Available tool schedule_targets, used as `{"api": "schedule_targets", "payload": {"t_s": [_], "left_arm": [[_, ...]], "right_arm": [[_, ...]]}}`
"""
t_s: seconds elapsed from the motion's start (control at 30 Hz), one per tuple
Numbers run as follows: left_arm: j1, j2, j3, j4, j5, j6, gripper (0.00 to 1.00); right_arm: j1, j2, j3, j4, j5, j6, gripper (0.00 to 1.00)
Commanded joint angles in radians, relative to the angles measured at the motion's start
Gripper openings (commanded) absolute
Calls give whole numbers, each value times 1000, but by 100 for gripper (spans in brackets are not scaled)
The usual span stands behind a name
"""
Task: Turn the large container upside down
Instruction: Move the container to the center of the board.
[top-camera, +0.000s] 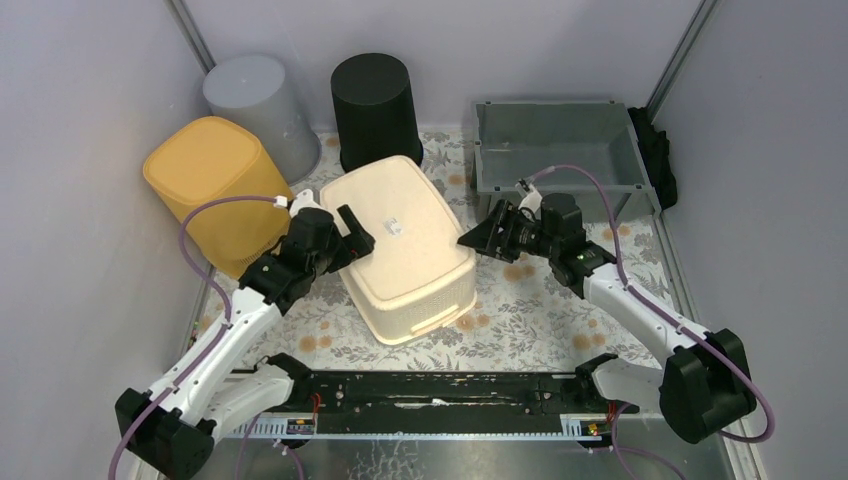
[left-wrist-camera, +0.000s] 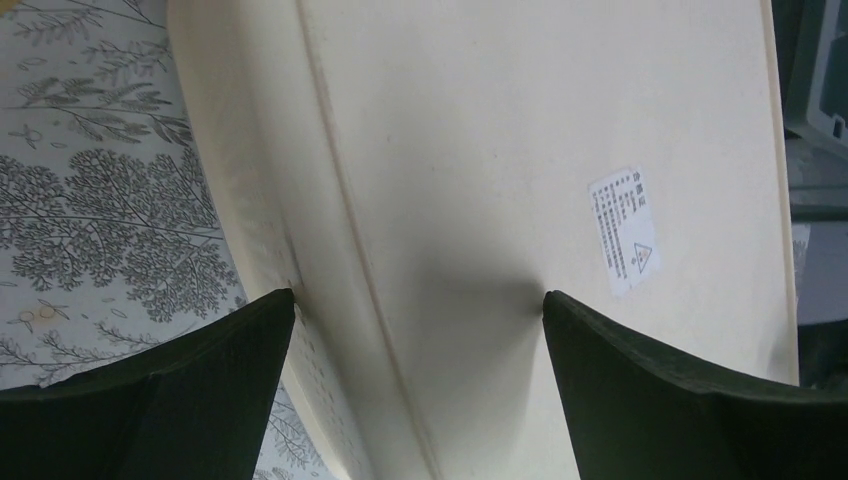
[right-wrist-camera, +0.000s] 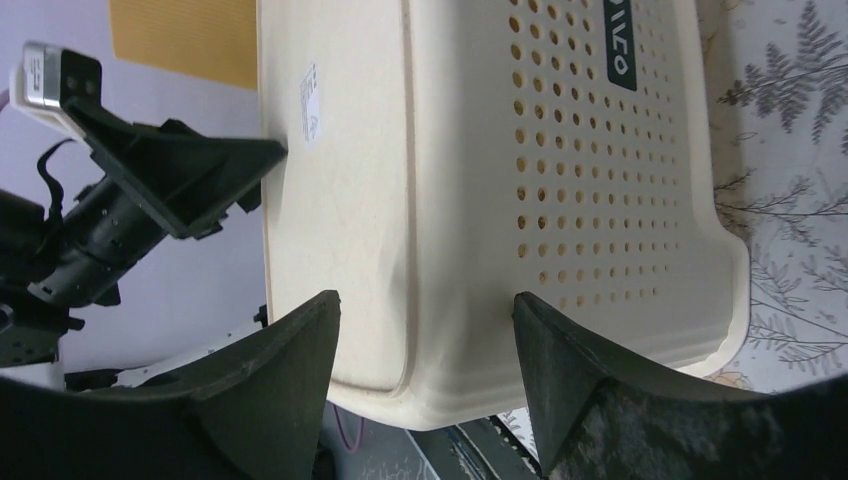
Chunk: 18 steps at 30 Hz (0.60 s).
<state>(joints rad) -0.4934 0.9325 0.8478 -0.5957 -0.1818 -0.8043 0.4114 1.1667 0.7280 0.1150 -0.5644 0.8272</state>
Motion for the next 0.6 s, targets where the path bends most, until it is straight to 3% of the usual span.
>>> {"api": "schedule_targets", "payload": {"t_s": [0.0,0.57], "left_arm": [[42,28,-8,113,34,37,100],[281,134,37,175,152,109,100]], "right_arm": [[86,22,11,57,-24,38,70],[252,184,104,134,22,76,68]]}}
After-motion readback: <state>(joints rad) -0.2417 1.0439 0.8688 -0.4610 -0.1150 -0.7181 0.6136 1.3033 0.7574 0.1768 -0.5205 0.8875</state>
